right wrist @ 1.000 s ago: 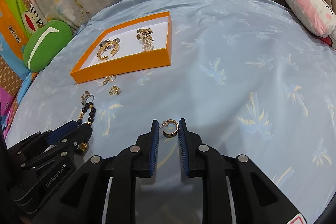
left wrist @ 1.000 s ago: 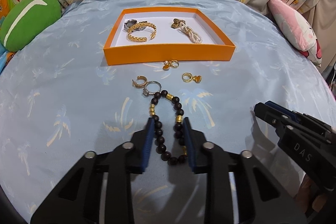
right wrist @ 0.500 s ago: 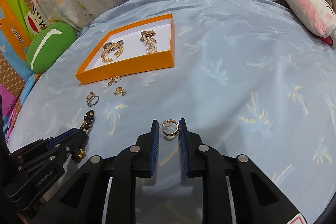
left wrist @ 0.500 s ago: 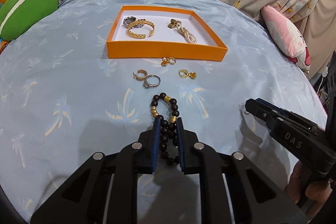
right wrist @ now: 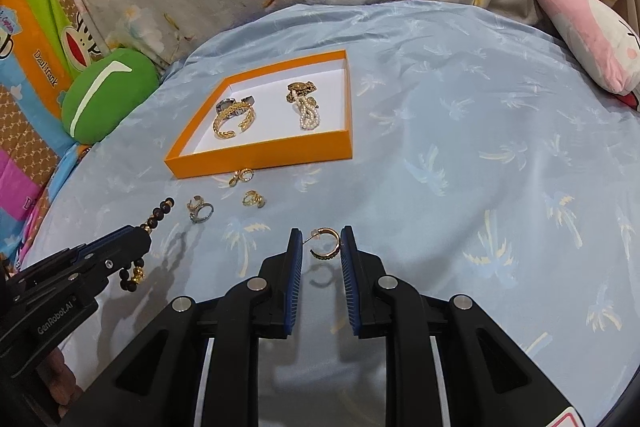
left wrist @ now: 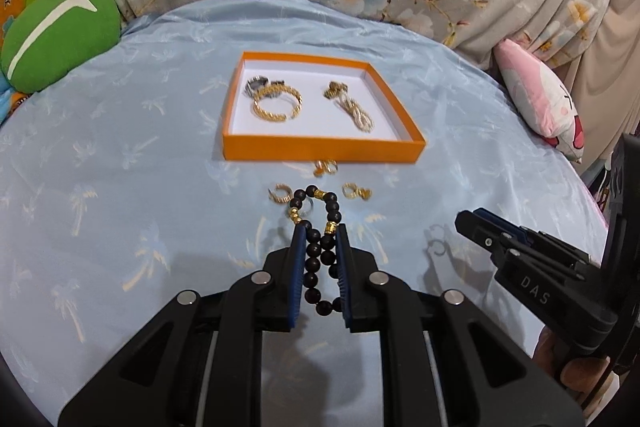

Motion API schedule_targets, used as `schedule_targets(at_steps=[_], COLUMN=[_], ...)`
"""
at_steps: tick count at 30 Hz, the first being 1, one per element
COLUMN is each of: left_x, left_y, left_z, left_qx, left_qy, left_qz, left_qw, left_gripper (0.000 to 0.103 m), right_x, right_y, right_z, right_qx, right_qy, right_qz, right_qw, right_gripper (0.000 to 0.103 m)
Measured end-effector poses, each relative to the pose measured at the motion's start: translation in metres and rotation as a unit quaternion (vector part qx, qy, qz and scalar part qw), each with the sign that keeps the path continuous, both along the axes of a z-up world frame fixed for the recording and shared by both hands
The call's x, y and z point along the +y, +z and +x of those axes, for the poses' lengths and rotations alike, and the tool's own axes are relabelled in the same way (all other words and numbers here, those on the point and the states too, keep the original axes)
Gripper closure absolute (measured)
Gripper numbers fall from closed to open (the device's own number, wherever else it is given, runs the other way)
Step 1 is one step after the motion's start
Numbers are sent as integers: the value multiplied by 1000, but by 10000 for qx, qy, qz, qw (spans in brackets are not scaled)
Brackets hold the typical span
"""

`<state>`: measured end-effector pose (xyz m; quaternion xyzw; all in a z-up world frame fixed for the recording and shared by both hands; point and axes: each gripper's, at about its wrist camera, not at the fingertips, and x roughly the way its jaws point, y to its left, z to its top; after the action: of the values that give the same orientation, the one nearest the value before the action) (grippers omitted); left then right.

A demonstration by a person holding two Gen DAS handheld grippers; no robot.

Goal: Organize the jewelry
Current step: 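Carry the bead bracelet and hoop earring over the orange box with both tools, then lower both items into the box and open both tools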

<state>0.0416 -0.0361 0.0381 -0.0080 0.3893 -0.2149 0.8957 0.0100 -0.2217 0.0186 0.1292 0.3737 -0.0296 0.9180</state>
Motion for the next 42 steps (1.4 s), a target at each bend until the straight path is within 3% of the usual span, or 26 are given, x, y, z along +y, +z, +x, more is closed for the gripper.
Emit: schedule_targets(at_steps=[15, 28, 42], left_x=[-8, -36, -40], left_y=[33, 0, -21], left_z=[83, 135, 147], left_qx=[-379, -4, 128], left_qy=[294, 289, 295], left_qz=[31, 35, 91], left_qw=[9988, 9996, 9994], left_gripper=[89, 89, 89], right_x=[-2, 4, -2], right_y=[27, 0, -11], right_z=[77, 127, 139], right_qx=[-372, -98, -6], right_qy=[186, 349, 303], right_qz=[-58, -82, -57], right_qw=[9991, 9993, 9995], right_gripper=[85, 85, 84])
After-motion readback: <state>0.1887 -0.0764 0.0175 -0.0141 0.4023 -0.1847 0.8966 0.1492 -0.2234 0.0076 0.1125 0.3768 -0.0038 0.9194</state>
